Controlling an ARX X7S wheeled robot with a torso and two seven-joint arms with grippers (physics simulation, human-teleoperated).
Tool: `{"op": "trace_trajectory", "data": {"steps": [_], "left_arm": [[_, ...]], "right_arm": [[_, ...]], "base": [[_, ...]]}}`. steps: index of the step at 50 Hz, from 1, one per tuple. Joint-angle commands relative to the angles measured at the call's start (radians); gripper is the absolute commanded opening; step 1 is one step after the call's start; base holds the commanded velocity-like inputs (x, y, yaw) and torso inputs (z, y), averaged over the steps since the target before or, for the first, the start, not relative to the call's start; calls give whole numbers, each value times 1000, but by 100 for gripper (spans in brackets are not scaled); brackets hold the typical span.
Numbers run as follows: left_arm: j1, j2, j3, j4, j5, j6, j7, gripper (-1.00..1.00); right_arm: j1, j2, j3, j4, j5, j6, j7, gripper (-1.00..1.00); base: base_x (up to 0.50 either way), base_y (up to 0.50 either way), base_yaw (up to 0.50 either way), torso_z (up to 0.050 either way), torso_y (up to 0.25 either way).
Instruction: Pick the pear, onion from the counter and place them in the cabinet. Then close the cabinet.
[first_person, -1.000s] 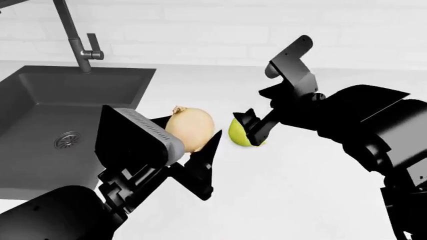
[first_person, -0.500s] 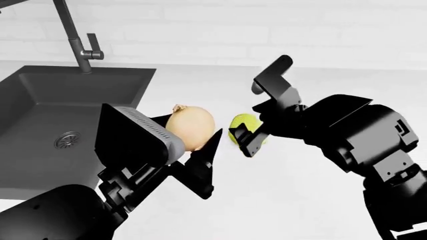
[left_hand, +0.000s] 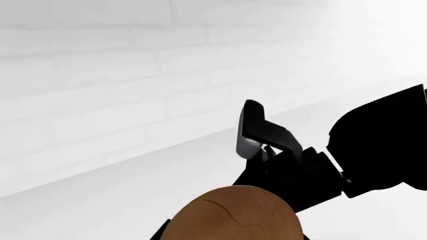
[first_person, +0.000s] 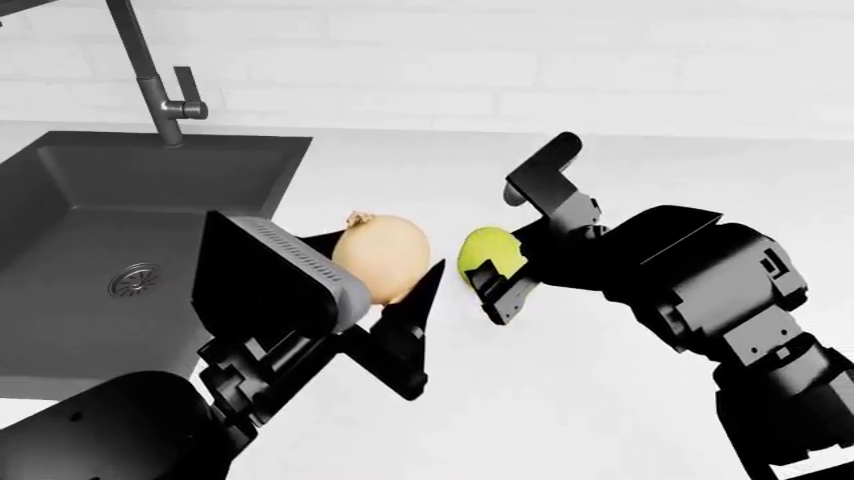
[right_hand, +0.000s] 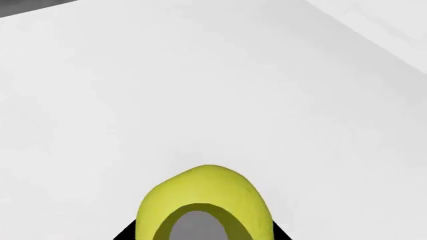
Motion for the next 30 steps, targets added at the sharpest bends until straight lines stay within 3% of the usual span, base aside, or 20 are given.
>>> {"op": "trace_trajectory", "data": {"steps": [1, 9, 22, 30], "left_arm": [[8, -2, 14, -5, 13, 21, 0, -100], [5, -3, 31, -12, 33, 24, -3, -100], [-35, -8, 5, -1, -15, 0, -37, -100], [-55, -12, -5, 4, -41, -12, -55, -100]], "right_arm": [[-20, 14, 25, -33, -10, -44, 31, -100], [-50, 77, 133, -172, 13, -101, 90, -100], [-86, 202, 375, -538, 166, 101, 246, -100], [-89, 211, 421, -582, 190, 128, 277, -100]], "base": [[0, 0, 0, 0, 0], [0, 0, 0, 0, 0], [0, 0, 0, 0, 0], [0, 0, 0, 0, 0]]}}
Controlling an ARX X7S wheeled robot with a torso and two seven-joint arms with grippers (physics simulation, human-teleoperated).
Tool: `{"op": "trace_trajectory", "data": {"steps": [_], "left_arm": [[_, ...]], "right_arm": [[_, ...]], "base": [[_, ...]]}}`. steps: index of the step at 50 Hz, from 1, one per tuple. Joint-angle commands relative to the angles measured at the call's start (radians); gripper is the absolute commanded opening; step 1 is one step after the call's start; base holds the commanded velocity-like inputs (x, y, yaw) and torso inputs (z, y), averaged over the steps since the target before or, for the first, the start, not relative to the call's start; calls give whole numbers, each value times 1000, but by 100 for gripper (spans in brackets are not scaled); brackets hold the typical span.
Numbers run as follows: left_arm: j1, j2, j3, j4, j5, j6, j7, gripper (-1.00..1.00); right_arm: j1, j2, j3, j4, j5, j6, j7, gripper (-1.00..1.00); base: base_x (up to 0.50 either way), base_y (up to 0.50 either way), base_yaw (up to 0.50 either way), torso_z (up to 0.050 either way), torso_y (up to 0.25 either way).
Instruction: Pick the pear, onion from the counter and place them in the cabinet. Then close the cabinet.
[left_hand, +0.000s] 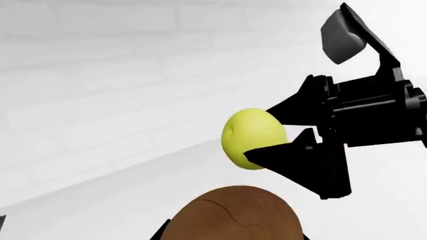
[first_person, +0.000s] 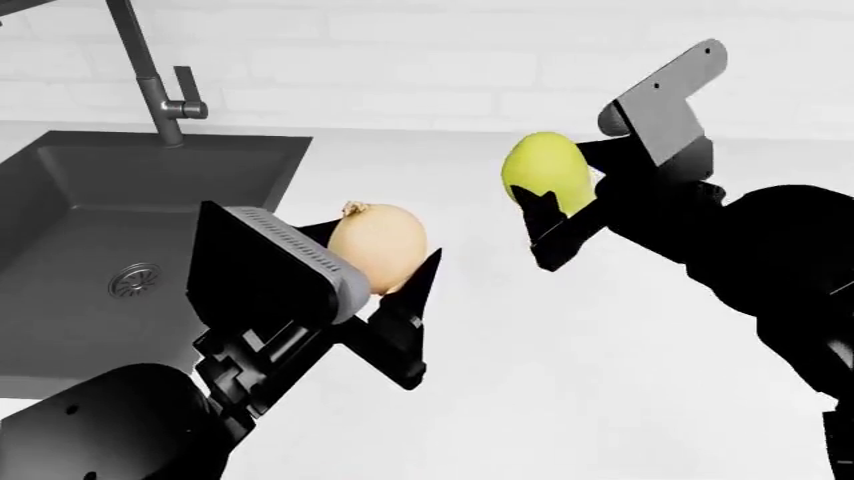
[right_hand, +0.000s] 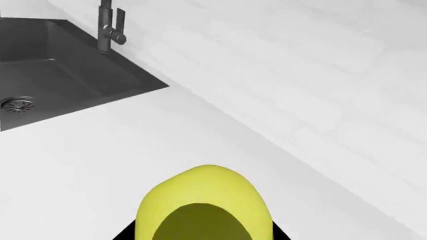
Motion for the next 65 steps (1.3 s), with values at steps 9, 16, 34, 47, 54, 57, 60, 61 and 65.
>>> {"op": "trace_trajectory", "data": {"steps": [9, 16, 34, 47, 54, 57, 60, 61, 65], "left_arm": [[0, -24, -23, 8, -40, 5, -16, -100], [21, -86, -100, 38, -110, 9, -23, -100], [-105, -176, -189, 54, -302, -37, -87, -100], [-121, -206, -235, 70, -390, -24, -135, -100], [-119, -215, -249, 64, -407, -15, -138, -100], [-117, -220, -256, 68, -419, -10, -142, -100], [-112, -225, -260, 72, -427, -7, -140, -100], [-112, -227, -262, 72, -431, -6, -141, -100], [-112, -233, -269, 76, -447, -2, -147, -100]], "right_arm": [[-40, 62, 98, -164, 40, 37, 55, -100], [-80, 117, 111, -254, 46, 1, 39, -100], [-253, 311, 288, -432, 178, -20, -52, -100], [-169, 330, 206, -472, 157, 25, -65, -100], [-152, 325, 225, -458, 173, 42, -54, -100], [-142, 317, 236, -454, 190, 56, -48, -100], [-132, 312, 248, -451, 206, 72, -38, -100], [-130, 310, 252, -450, 214, 78, -38, -100], [-116, 302, 270, -448, 244, 102, -29, -100]], "base": [[0, 0, 0, 0, 0], [0, 0, 0, 0, 0], [0, 0, 0, 0, 1], [-23, 426, 0, 0, 0], [-27, 499, 0, 0, 0], [-27, 499, 0, 0, 0], [-27, 499, 0, 0, 0], [-27, 499, 0, 0, 0], [-27, 499, 0, 0, 0]]}}
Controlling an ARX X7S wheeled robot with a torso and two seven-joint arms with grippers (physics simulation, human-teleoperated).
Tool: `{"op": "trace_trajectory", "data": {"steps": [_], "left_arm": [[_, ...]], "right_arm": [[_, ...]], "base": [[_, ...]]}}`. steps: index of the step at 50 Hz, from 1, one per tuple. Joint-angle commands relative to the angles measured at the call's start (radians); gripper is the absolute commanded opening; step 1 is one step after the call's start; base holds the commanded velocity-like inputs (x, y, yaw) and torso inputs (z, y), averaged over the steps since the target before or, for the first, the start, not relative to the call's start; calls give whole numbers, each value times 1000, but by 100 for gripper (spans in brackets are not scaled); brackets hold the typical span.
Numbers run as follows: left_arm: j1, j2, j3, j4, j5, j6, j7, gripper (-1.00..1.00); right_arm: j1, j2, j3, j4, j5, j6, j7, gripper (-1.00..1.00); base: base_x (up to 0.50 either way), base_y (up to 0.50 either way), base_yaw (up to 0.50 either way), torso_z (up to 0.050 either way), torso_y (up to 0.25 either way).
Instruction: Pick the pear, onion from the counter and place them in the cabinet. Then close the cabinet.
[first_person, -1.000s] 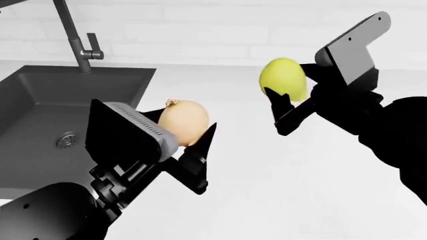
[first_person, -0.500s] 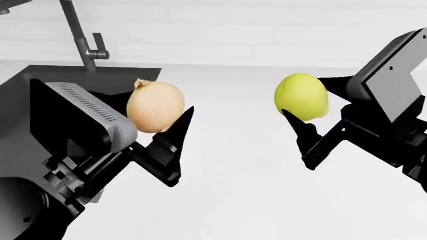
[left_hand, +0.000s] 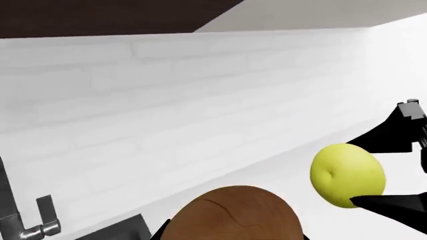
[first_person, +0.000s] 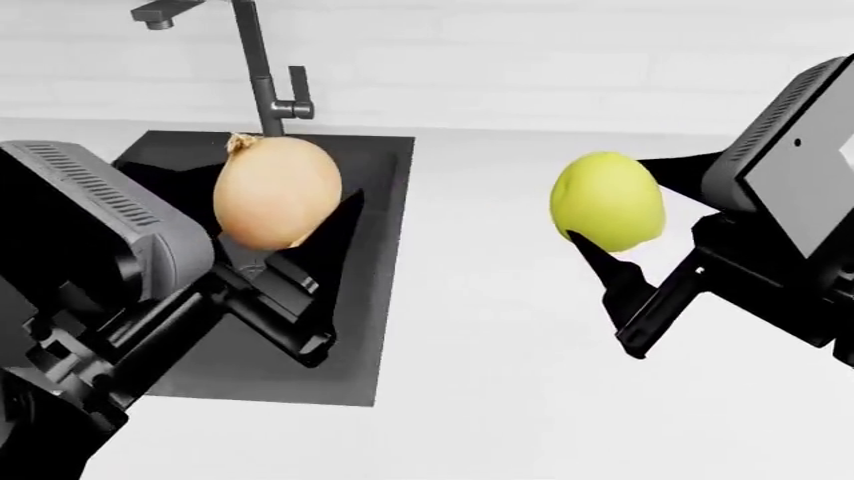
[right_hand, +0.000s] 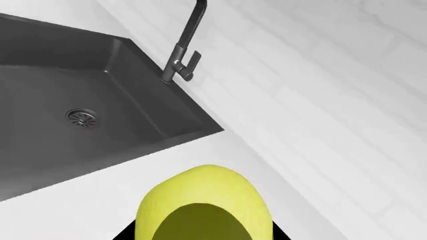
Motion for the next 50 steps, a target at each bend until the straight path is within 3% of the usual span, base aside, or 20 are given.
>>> {"op": "trace_trajectory", "data": {"steps": [1, 14, 26, 50], "left_arm": [[0, -19, -25, 7, -54, 15, -25, -100], [-60, -60, -13, 5, -122, -6, -70, -100], [-184, -96, 38, -46, -224, -41, -162, -100], [-308, -138, 85, -75, -334, -56, -246, -100]], "right_arm": [[40, -12, 39, -2, 42, 51, 11, -100], [94, -31, 43, 17, 103, 74, -13, -100], [189, -57, 49, 56, 158, 141, 17, -100], [245, -42, 33, 61, 172, 150, 31, -100]], "base": [[-27, 499, 0, 0, 0], [-27, 499, 0, 0, 0], [-2, 30, 0, 0, 0], [20, 502, 0, 0, 0]]}}
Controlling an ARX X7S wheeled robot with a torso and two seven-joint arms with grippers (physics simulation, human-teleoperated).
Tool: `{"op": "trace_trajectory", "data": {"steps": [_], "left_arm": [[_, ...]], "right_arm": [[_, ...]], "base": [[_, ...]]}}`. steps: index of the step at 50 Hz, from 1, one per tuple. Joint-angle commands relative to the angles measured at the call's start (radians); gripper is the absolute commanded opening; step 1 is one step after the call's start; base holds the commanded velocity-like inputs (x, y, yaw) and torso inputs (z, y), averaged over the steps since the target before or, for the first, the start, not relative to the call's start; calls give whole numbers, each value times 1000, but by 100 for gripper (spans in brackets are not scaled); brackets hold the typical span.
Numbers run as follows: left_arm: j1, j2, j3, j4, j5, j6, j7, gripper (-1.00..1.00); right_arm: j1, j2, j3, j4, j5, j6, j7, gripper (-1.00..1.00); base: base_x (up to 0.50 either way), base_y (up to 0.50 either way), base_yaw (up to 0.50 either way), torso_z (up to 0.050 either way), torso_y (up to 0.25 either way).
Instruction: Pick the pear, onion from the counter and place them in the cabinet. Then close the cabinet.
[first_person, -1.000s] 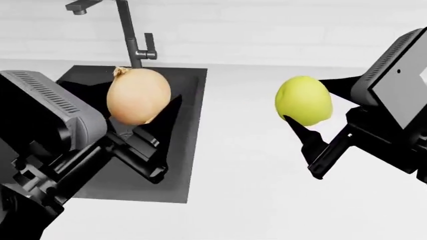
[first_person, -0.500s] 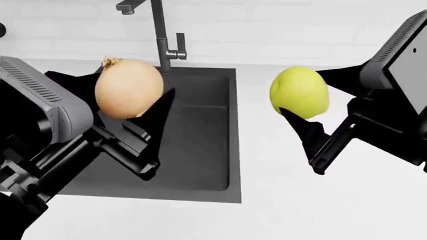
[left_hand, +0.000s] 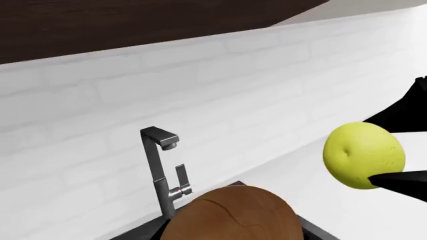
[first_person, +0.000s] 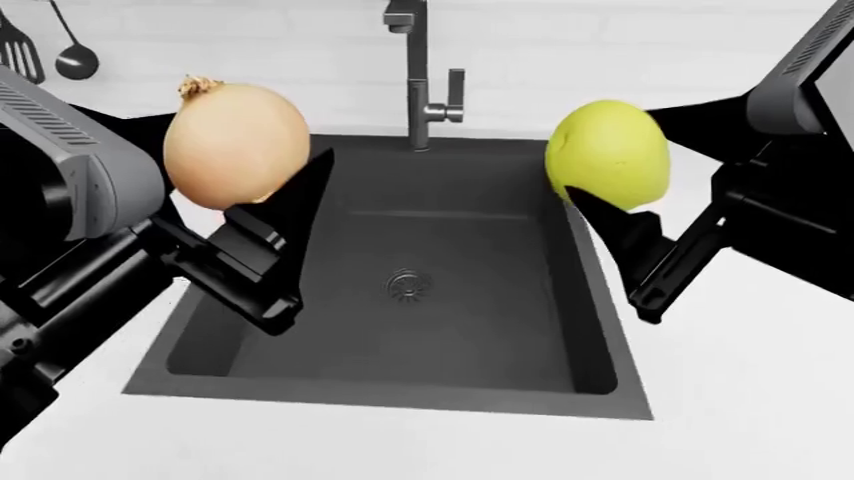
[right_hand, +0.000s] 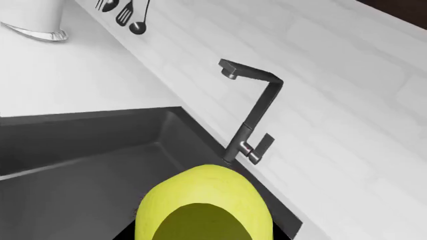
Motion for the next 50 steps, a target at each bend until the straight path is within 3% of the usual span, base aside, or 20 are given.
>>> {"op": "trace_trajectory", "data": {"steps": [1, 8, 22, 39, 50], "left_arm": [[-46, -13, 18, -11, -45, 0, -39, -100], [-30, -14, 13, -5, -33, 4, -27, -100], [-101, -29, 41, -41, -64, -8, -43, -100], [-370, -42, 141, -184, -160, -75, -79, -100], [-453, -28, 173, -231, -163, -87, -88, -100]], "right_arm": [[22, 11, -7, -1, -16, -4, 0, -100], [26, 18, -22, -1, -35, -11, 12, -100], [62, -5, -37, 29, -24, -17, 11, -100], [283, -18, -192, 165, -93, 3, -85, -100], [342, -20, -204, 175, -82, 25, -91, -100]], "base": [[39, 503, 0, 0, 0], [42, 503, 0, 2, 0], [52, -6, -300, 0, 1], [0, 0, 0, 0, 0], [212, 0, 0, 0, 0]]}}
